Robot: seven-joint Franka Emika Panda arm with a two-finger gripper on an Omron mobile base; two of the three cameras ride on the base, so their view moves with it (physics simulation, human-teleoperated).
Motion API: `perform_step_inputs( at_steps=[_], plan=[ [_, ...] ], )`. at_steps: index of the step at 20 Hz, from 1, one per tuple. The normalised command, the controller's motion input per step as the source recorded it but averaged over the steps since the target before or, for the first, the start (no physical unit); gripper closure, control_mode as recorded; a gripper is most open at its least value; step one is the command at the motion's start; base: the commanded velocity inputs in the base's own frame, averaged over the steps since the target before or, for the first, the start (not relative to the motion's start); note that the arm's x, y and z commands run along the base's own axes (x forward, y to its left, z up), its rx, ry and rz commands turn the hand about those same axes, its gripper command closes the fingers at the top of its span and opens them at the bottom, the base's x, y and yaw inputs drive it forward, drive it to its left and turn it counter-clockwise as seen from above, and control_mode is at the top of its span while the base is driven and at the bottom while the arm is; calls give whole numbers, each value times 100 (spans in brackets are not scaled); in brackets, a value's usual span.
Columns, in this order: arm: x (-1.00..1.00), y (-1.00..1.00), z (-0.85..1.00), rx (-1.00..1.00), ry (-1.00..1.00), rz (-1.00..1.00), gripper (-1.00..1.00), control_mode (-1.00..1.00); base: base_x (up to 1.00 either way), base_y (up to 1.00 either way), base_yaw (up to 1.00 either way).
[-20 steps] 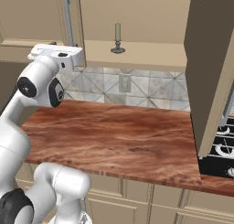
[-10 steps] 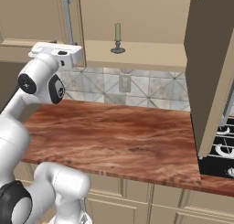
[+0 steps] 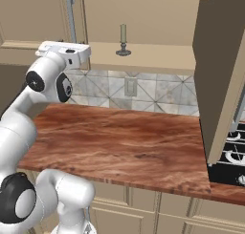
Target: Get the candle and the liquor from the cabinet and move them to the dining counter.
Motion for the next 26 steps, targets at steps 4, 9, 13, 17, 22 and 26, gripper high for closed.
perform_step_inputs(
  at_steps=[4,9,13,17,22,26],
  plan=[
    [28,0,0,0,0,0,-100,-100,0,0,0],
    [24,0,0,0,0,0,-100,-100,0,0,0],
    [20,0,0,0,0,0,-100,-100,0,0,0],
    [19,2,-1,0,0,0,100,-100,0,0,0],
    [19,9,-2,0,0,0,100,-100,0,0,0],
    [22,10,-3,0,0,0,100,-100,0,0,0]
  ],
)
